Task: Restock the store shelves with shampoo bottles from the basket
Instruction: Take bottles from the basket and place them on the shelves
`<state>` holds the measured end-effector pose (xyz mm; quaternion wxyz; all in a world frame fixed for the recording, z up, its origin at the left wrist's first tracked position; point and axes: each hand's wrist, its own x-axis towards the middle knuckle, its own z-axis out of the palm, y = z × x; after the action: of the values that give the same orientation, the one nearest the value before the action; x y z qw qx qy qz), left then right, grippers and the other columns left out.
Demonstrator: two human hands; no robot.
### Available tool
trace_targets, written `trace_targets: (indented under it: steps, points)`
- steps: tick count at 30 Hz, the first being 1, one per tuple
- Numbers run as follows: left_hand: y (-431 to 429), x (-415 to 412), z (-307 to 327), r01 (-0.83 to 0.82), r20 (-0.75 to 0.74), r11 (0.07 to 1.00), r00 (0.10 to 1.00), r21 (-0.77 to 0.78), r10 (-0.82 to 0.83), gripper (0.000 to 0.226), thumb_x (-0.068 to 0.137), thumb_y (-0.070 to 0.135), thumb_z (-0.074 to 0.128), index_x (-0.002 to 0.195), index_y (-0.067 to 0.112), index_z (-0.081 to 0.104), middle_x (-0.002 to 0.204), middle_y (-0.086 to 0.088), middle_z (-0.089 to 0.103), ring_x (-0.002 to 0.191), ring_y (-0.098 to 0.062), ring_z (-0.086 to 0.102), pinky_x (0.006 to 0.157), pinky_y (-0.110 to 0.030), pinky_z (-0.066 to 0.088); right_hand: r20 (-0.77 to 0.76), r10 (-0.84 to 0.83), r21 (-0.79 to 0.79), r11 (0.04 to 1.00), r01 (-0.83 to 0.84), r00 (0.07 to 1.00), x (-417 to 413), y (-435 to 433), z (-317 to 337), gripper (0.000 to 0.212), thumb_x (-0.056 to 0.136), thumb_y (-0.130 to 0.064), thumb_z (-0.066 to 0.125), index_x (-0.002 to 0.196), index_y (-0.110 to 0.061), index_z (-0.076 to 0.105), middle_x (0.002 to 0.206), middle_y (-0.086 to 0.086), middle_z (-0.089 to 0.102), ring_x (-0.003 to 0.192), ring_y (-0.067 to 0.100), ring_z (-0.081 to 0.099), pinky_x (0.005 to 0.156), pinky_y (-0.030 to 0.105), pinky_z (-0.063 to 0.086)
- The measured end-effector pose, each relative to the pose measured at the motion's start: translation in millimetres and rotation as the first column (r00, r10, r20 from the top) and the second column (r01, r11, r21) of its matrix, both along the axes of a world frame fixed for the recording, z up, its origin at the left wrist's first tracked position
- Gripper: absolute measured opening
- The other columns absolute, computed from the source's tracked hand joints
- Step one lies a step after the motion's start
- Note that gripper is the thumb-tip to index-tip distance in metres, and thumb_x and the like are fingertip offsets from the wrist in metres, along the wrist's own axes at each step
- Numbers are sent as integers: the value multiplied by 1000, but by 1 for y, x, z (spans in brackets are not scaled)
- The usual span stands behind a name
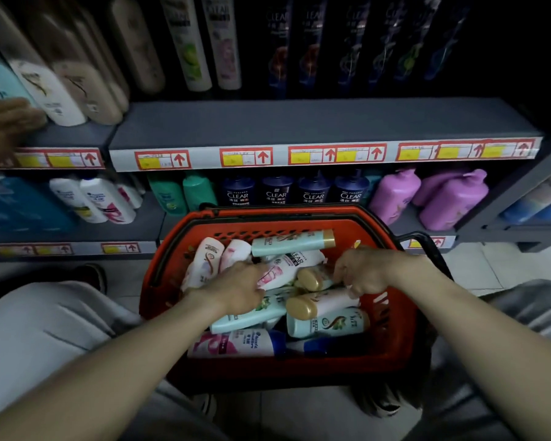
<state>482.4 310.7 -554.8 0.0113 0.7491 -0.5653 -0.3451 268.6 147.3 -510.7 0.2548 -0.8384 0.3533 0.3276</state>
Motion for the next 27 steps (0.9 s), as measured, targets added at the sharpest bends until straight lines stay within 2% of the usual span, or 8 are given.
trace_targets:
  steps: [3,6,8,12,16,20,24,27]
  points:
    - [-10,-4,-2,28,-9,996,1000,-80,-29,67,95,31,68,156,26,40,152,-3,49,135,-19,49,109,-30,42,20,-28,10,1000,28,999,-5,-3,-9,42,84,-13,83,122,-25,70,115,-5,68,112,18,64,93,26,52]
    - [-10,-22,-9,141,-129,983,979,-120,-156,74,82,40,83,145,45,45,144,11,52,124,-4,45,104,-20,38,53,-65,46,997,63,996,-7,-2,-26,24,81,-17,85,92,-31,68,97,-9,65,95,17,64,67,21,49]
    - [-6,-36,-16,203,-184,971,957,-128,-224,84,77,43,87,143,53,37,145,19,47,131,-4,41,109,-26,36,40,-69,41,997,67,997,-9,-3,-31,24,81,-24,84,93,-33,66,101,-8,63,92,16,63,56,22,44]
    - [0,-48,-22,249,-201,940,933,-234,-297,73,86,44,79,143,56,35,148,22,38,137,-9,38,115,-40,39,-1,-35,43,998,35,999,-7,-7,-30,33,78,-26,85,102,-34,63,102,-6,67,94,16,67,81,34,59]
    - [-3,-49,-13,141,-302,955,927,-261,-220,53,93,46,72,140,48,47,138,21,53,127,-5,50,110,-37,45,32,16,62,998,-18,999,3,-1,-27,40,78,-25,85,113,-32,65,102,-6,63,97,18,64,74,27,50]
    - [-7,-41,7,21,-432,945,886,-326,-169,38,94,38,74,129,35,60,121,19,65,114,5,59,99,-22,49,145,4,94,995,-18,989,10,4,-15,39,76,-24,88,100,-40,61,92,-17,61,96,14,63,70,23,45]
    - [-10,-11,43,-206,-625,907,777,-366,-76,29,96,21,72,125,20,64,114,6,70,110,-10,66,93,-24,53,289,-81,328,945,-19,954,15,5,10,39,75,-23,90,105,-35,68,98,-19,74,96,1,68,81,18,49]
    - [-8,11,67,-348,-742,863,669,-367,-46,33,95,14,71,126,16,62,112,1,72,109,-18,69,93,-36,59,416,-294,617,786,-30,860,20,11,21,44,80,-25,87,119,-22,68,112,-2,76,107,20,72,91,36,55]
